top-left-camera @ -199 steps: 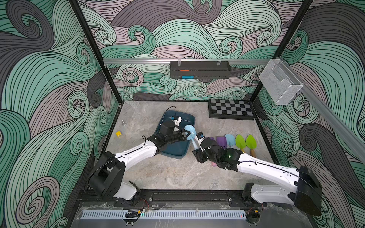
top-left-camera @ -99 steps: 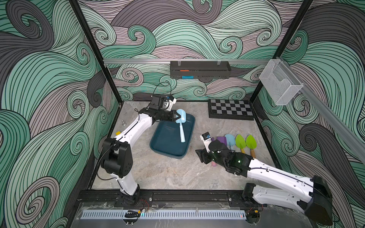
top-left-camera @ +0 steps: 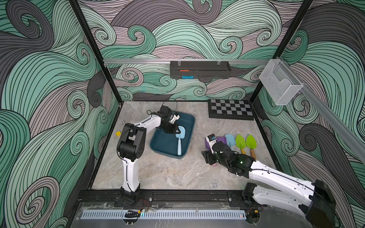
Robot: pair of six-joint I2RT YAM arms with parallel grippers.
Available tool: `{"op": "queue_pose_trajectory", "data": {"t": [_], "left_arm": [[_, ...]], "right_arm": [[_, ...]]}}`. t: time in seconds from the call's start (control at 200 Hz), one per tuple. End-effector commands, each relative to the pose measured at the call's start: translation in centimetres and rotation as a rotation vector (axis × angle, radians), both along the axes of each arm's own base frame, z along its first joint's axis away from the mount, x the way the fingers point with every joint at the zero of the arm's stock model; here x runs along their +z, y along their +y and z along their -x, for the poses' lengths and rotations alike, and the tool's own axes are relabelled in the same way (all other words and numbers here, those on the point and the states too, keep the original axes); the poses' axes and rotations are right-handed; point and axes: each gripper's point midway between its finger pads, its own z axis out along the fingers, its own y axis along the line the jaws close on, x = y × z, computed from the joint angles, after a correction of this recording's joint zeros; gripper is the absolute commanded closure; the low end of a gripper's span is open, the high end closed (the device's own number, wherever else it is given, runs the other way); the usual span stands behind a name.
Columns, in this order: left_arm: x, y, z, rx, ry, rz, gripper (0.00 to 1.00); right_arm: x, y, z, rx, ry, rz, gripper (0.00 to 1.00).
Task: Put the shovel into the storage box
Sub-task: Place the shovel in the storage box.
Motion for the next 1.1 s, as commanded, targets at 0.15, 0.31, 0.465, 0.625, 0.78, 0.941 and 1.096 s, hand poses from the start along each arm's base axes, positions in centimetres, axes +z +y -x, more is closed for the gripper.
{"op": "queue_pose_trajectory", "data": {"t": [0.15, 0.31, 0.465, 0.625, 0.78, 0.941, 1.096], "left_arm": [[-2.9, -2.8, -0.4, -0.037, 0.065, 0.035, 0.98], [-3.6, -2.6, -0.9, -0.02, 0.069, -0.002, 0.85], [-3.2, -2.0, -1.0, -0.011, 0.055, -0.043, 0.6], [-1.2, -0.7, -1.5, 0.01, 0.002, -0.122, 0.5], [3.3, 0.8, -2.0, 0.057, -0.107, -0.18, 0.46], [7.7, 1.4, -1.2, 0.109, -0.226, -0.169, 0.45], [9.9, 1.2, 0.5, 0.133, -0.276, -0.101, 0.44]], "right_arm": [[-1.1, -0.8, 0.1, -0.033, 0.037, 0.005, 0.32], [-1.3, -1.1, -0.1, -0.054, 0.053, -0.006, 0.32], [-2.8, -1.6, -0.2, -0.092, 0.111, 0.009, 0.32], [-4.7, -2.4, -0.1, -0.161, 0.17, 0.04, 0.33], [-6.5, -3.7, -0.4, -0.255, 0.209, 0.074, 0.32], [-8.4, -4.9, -1.0, -0.334, 0.245, 0.104, 0.32], [-10.4, -5.8, -1.1, -0.398, 0.308, 0.114, 0.35]]}}
